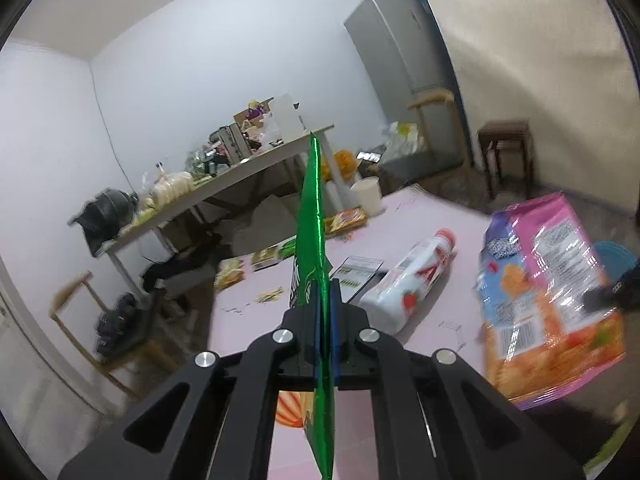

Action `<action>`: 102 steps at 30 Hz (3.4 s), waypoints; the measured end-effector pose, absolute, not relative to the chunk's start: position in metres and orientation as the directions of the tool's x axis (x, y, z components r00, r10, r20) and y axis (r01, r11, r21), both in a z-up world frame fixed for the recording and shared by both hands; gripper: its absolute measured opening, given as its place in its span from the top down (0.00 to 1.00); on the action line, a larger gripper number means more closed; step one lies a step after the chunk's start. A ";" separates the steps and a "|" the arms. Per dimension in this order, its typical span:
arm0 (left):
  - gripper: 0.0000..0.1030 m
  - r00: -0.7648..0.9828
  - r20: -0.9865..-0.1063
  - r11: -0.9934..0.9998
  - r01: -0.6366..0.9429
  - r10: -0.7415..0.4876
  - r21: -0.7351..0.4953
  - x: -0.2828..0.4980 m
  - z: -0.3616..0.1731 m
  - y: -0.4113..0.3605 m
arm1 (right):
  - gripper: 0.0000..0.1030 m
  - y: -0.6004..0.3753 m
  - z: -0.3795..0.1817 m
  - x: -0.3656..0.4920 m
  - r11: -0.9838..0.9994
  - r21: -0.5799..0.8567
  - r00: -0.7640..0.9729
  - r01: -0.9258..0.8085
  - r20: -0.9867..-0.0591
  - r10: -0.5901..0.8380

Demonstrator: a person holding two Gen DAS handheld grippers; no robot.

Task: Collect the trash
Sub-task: 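Lift the pink cracker bag and green chip bag off the table, then carry both bags to the wastebasket and release them into it, then grasp the green snack bag with the right tool and push it into the basket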

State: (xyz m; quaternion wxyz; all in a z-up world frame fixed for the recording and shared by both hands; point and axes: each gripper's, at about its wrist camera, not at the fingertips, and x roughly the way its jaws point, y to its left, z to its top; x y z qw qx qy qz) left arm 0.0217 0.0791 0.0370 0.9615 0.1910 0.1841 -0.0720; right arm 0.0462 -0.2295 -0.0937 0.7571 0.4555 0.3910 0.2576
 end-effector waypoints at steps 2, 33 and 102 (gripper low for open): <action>0.97 0.915 -0.383 0.931 0.244 -0.128 0.271 0.019 0.050 0.084 | 1.00 -0.232 -0.086 0.044 0.461 0.885 0.574 -0.057 -0.349 0.741; 0.97 0.240 -0.467 0.428 0.831 -0.851 -0.354 0.110 0.054 -0.223 | 1.00 -0.454 -0.072 -0.095 0.553 0.774 0.911 0.310 -0.408 0.060; 0.25 0.232 -0.623 0.603 0.630 -0.747 -0.489 0.150 0.014 -0.294 | 0.45 -0.533 -0.225 0.003 0.674 0.410 0.578 0.614 -0.815 -0.031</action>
